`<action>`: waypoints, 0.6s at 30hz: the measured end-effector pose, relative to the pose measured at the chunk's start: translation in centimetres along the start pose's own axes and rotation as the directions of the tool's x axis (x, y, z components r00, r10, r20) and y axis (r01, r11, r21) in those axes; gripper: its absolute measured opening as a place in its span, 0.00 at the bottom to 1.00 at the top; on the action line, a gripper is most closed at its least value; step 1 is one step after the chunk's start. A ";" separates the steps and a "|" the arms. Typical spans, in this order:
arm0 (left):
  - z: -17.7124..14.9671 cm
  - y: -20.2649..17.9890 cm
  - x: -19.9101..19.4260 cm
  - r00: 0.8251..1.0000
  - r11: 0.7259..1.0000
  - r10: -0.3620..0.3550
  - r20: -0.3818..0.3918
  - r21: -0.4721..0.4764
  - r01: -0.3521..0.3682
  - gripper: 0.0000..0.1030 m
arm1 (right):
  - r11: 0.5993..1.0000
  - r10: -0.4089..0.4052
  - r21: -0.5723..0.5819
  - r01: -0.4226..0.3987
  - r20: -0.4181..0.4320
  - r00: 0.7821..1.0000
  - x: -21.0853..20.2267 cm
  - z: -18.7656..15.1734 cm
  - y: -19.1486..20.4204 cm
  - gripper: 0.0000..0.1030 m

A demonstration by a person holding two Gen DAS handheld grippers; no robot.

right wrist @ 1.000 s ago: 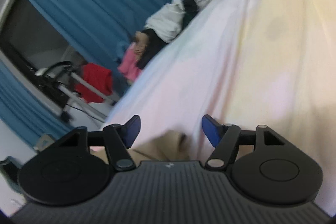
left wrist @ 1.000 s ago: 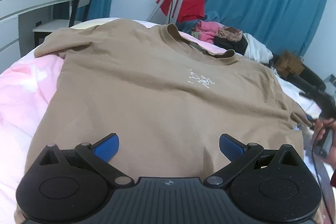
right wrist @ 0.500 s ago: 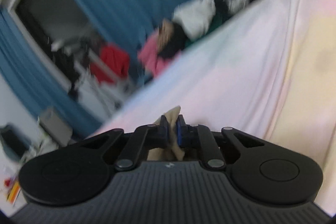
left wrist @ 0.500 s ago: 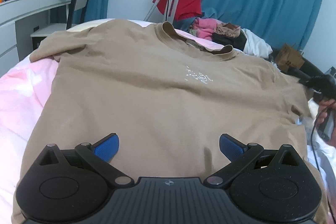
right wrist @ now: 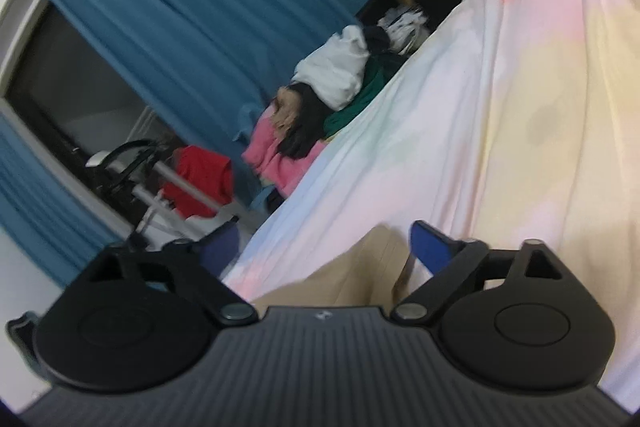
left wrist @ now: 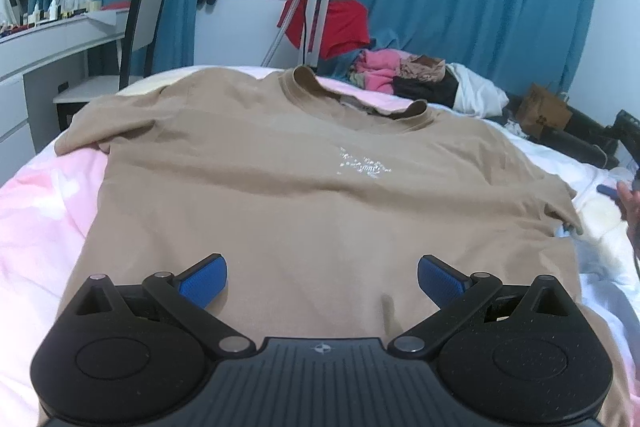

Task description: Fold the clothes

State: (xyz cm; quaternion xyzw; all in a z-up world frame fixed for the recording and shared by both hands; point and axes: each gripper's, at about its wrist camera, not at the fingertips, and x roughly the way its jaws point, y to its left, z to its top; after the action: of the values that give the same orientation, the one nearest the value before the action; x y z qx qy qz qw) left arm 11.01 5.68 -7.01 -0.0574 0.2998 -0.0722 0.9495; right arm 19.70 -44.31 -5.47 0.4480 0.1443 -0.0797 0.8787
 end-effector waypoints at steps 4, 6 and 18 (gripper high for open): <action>-0.1 0.4 -1.2 1.000 1.000 -0.009 0.010 -0.001 0.009 0.99 | 0.994 0.007 0.109 0.006 -0.117 0.993 -2.1 -1.9 -1.1 0.92; -0.1 0.7 -1.8 1.000 1.000 -0.007 0.012 -0.007 0.007 0.99 | 0.986 -0.041 0.155 0.062 -0.134 0.990 -2.9 -2.9 -1.7 0.92; -0.2 1.3 -1.9 1.000 0.999 -0.010 -0.005 -0.052 0.010 0.99 | 0.992 -0.094 0.067 0.107 -0.175 0.980 -0.4 -6.8 -2.4 0.54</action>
State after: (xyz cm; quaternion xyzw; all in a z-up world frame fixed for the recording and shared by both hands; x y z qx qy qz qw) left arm 9.52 7.32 -6.28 -0.0836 0.3038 -0.0694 0.9465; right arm 17.44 -40.17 -10.98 0.4784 0.2389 -0.0906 0.8401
